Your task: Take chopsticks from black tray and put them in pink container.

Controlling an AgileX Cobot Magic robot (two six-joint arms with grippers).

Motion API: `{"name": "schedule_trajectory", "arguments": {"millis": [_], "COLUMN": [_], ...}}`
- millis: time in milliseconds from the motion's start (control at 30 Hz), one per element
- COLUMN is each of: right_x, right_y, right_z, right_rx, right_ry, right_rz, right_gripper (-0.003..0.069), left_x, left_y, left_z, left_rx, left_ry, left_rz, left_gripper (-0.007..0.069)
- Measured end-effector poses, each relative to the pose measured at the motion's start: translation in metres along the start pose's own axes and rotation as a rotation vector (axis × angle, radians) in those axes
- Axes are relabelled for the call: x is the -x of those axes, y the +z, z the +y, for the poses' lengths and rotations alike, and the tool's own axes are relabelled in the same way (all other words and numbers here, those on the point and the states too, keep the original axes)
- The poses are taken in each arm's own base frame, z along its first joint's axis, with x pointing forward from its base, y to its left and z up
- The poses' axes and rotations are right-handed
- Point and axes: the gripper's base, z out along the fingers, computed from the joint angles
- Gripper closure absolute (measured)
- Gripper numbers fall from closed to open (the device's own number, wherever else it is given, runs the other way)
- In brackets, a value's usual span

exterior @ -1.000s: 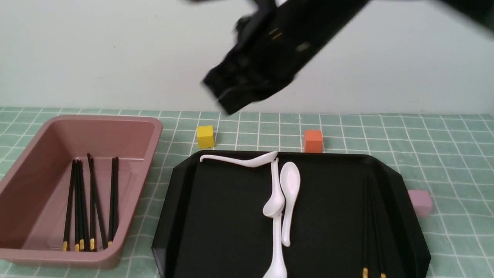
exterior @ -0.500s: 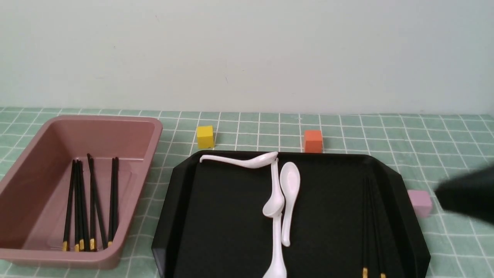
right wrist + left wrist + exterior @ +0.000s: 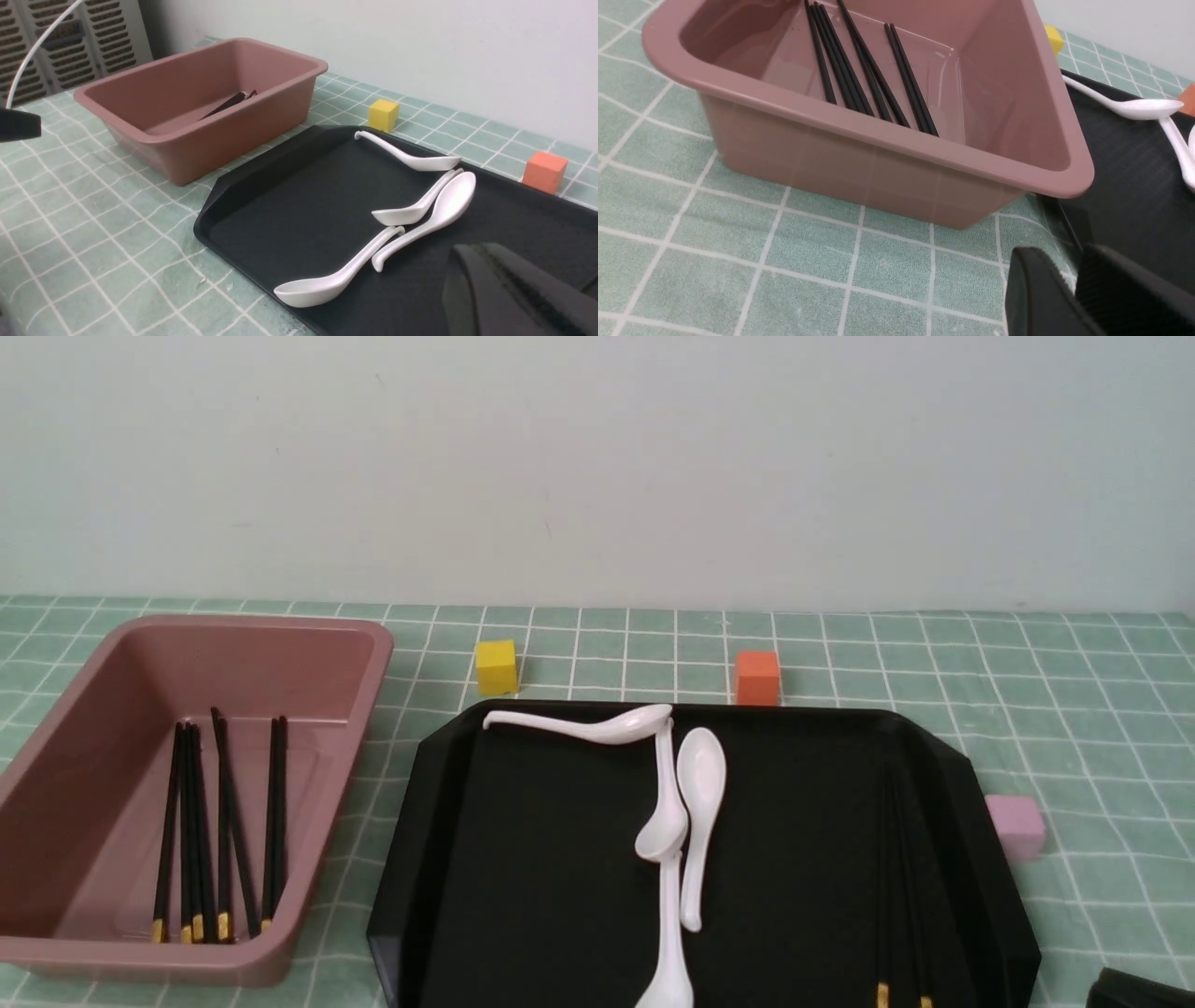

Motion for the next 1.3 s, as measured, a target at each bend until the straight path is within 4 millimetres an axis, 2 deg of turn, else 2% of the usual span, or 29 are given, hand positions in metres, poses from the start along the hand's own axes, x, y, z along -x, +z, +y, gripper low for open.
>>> {"name": "schedule_trajectory", "arguments": {"millis": [667, 767, 900, 933, 1167, 1300], "right_x": [-0.002, -0.008, -0.021, -0.030, -0.063, -0.068], "right_y": [0.000, -0.002, -0.004, -0.006, -0.014, -0.019], "right_z": [0.000, -0.002, -0.009, -0.014, -0.031, -0.037], "right_rx": [-0.001, -0.022, -0.098, -0.165, -0.438, -0.566], "right_ry": [-0.003, -0.026, -0.039, -0.036, 0.008, 0.025], "right_rz": [0.002, -0.012, -0.016, -0.021, -0.031, -0.055], "right_gripper": [0.0643, 0.0644, 0.0642, 0.0639, 0.0632, 0.0627], "left_x": [0.000, 0.000, 0.000, 0.000, 0.000, 0.000], "left_y": [0.000, 0.000, 0.000, 0.000, 0.000, 0.000], "left_z": [0.000, 0.000, 0.000, 0.000, 0.000, 0.000], "left_rx": [0.000, 0.000, 0.000, 0.000, 0.000, 0.000], "left_ry": [0.000, 0.000, 0.000, 0.000, 0.000, 0.000], "left_rz": [0.000, 0.000, 0.000, 0.000, 0.000, 0.000], "left_gripper": [0.0469, 0.0469, 0.0469, 0.0469, 0.0469, 0.0469]}}
